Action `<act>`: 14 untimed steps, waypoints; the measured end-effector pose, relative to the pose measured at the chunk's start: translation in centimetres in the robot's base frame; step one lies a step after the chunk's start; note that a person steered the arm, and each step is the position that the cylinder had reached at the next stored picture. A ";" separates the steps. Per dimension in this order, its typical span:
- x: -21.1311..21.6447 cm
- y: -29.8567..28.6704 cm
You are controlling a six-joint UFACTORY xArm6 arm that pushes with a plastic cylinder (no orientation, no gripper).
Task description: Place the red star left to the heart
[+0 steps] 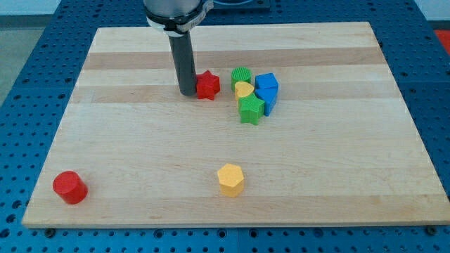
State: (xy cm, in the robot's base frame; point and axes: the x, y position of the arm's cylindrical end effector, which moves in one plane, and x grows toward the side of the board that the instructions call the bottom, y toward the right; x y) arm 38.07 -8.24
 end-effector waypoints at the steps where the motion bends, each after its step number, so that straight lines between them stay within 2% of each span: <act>1: 0.0 0.0; 4: -3.0 -3.9; 6: -4.8 -3.9; 12: -0.7 0.9; 14: -0.2 0.8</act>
State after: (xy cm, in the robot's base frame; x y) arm 37.89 -7.40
